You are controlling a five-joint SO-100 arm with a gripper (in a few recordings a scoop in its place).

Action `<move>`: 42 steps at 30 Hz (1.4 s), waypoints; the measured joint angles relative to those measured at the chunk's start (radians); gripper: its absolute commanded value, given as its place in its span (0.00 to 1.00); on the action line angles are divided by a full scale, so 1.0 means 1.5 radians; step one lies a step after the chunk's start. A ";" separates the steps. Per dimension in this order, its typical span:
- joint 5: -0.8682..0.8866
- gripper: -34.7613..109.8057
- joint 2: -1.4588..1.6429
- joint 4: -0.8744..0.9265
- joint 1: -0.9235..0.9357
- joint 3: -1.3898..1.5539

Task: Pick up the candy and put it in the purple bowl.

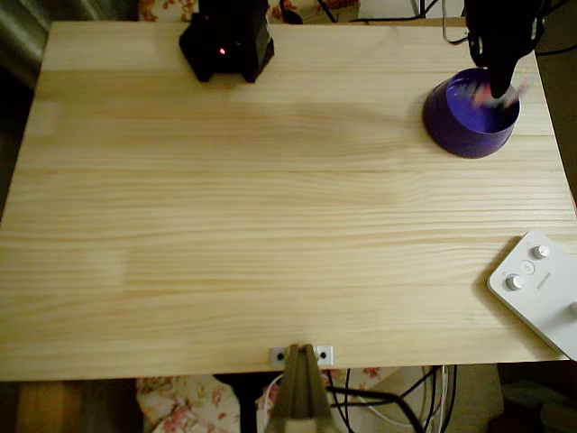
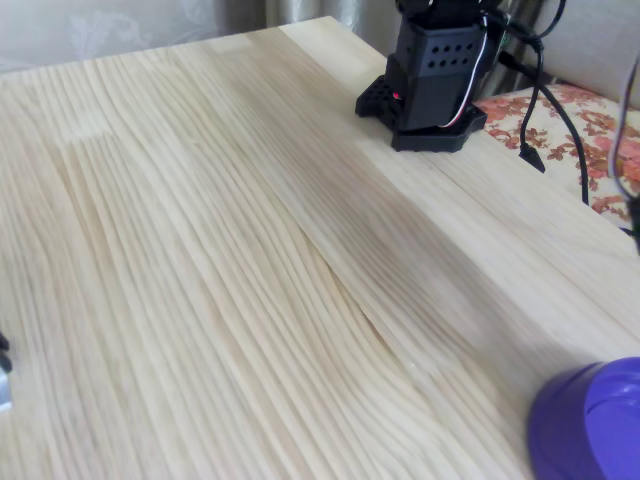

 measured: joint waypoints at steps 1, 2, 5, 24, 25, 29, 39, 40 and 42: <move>0.001 0.37 0.000 0.000 -0.001 0.000; -0.002 0.37 0.000 0.000 -0.001 0.000; -0.005 0.30 0.000 0.000 0.003 0.000; -0.142 0.24 0.503 0.014 0.415 0.470; -0.138 0.23 0.538 0.014 0.454 0.495; -0.118 0.23 0.658 0.002 0.628 0.577; -0.008 0.23 0.972 0.086 0.882 0.829; 0.007 0.23 1.002 0.093 0.896 0.849; 0.028 0.23 1.056 0.106 0.915 0.885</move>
